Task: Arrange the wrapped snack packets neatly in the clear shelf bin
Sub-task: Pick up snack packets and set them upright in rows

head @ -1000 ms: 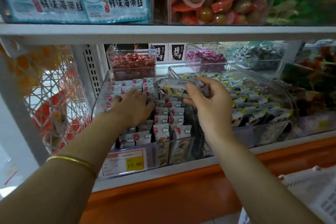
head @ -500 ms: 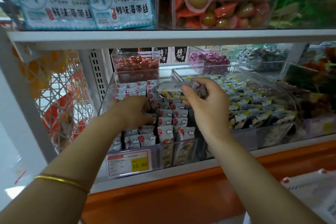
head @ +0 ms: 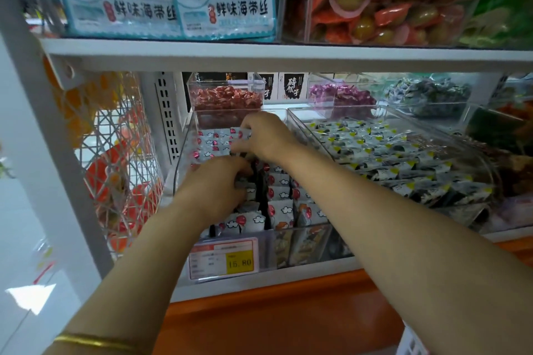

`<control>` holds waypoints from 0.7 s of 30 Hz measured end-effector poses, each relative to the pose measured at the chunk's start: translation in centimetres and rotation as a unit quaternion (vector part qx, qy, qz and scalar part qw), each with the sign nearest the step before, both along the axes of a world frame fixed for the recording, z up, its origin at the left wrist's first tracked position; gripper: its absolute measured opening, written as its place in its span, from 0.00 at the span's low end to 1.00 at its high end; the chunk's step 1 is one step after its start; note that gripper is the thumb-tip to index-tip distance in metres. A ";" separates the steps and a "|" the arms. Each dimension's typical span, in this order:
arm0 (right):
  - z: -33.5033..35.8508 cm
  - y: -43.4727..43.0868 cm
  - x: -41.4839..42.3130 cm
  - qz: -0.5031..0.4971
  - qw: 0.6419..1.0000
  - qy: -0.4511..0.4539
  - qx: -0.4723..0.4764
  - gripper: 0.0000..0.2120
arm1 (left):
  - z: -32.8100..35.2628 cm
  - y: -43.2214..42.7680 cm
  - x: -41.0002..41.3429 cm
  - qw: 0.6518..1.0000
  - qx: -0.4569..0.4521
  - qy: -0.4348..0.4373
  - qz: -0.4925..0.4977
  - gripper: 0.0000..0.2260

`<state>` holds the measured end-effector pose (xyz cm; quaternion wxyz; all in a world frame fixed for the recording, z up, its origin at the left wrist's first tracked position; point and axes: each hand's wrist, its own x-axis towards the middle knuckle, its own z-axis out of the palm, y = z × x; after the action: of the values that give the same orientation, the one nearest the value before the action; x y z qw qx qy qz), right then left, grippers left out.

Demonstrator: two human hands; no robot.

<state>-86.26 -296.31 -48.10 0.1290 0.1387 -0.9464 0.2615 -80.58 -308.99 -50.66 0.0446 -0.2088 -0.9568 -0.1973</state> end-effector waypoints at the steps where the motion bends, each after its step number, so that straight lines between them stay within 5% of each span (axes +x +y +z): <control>1: 0.0 -0.2 -0.4 0.005 1.000 -0.018 0.013 0.16 | 0.0 0.0 0.0 1.000 0.009 0.010 0.006 0.16; 7: -1.1 0.3 -1.9 0.030 0.986 -0.096 0.131 0.09 | 0.6 0.3 0.6 0.997 0.008 0.056 0.049 0.01; 15: -0.9 0.7 -2.2 0.032 0.989 -0.061 0.129 0.18 | 1.2 0.5 0.7 0.996 -0.028 0.002 0.080 0.06; 21: -0.9 0.6 -3.1 0.018 0.992 -0.050 0.111 0.14 | 0.8 0.3 0.4 0.997 -0.011 0.011 0.069 0.13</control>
<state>-89.39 -295.70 -48.97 0.0607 0.1559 -0.9723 0.1634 -80.16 -308.66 -49.88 0.0667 -0.1449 -0.9705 -0.1810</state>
